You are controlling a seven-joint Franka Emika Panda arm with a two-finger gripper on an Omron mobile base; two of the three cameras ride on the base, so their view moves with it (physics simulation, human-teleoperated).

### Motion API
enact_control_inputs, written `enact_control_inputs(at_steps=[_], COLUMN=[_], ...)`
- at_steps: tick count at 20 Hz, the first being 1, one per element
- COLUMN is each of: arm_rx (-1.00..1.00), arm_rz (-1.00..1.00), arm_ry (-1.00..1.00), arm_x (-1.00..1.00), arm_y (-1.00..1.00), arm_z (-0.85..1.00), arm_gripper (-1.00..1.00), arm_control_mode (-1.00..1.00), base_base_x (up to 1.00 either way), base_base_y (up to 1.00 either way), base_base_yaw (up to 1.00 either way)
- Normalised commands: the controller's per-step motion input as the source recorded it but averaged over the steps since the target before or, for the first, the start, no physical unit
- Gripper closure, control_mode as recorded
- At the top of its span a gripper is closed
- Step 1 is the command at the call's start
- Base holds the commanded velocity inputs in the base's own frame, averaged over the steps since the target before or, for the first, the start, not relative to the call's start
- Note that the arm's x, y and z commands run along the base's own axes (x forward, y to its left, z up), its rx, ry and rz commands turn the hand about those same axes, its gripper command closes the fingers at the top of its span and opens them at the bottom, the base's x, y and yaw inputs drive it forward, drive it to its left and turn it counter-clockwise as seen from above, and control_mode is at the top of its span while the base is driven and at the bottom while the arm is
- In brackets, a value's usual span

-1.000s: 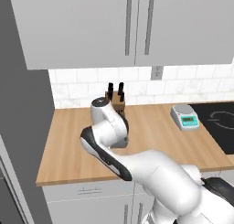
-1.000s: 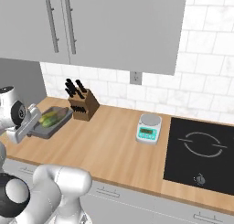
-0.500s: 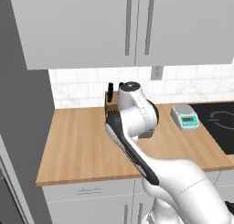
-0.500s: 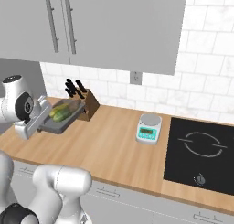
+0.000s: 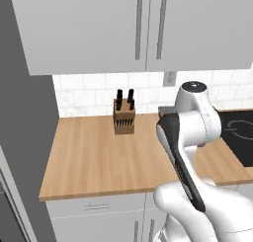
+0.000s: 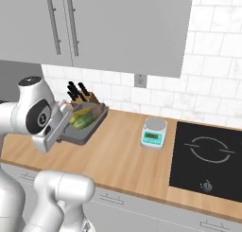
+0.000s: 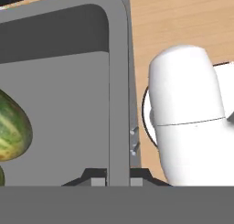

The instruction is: Take the meat container that has the shrimp and place it on the second highest rack of the freezer. Then take the vegetable container that has the cucumbers and place it on the highest rack of the freezer.

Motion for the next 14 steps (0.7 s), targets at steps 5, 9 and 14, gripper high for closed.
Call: enact_control_inputs(at_steps=[5,9,14], arm_rx=[0.0,0.0,-0.14], arm_rz=[0.0,0.01,0.0], arm_ry=[0.04,0.1,0.03], arm_x=[-0.07,0.0,0.0], arm_y=[-0.72,-0.19,-0.02], arm_z=[0.29,0.08,-0.15], arm_gripper=[1.0,1.0,1.0], arm_control_mode=[-1.0,-1.0,-1.0], base_base_x=[0.0,0.0,0.0], base_base_y=[0.0,0.0,0.0], base_base_yaw=[0.0,0.0,0.0])
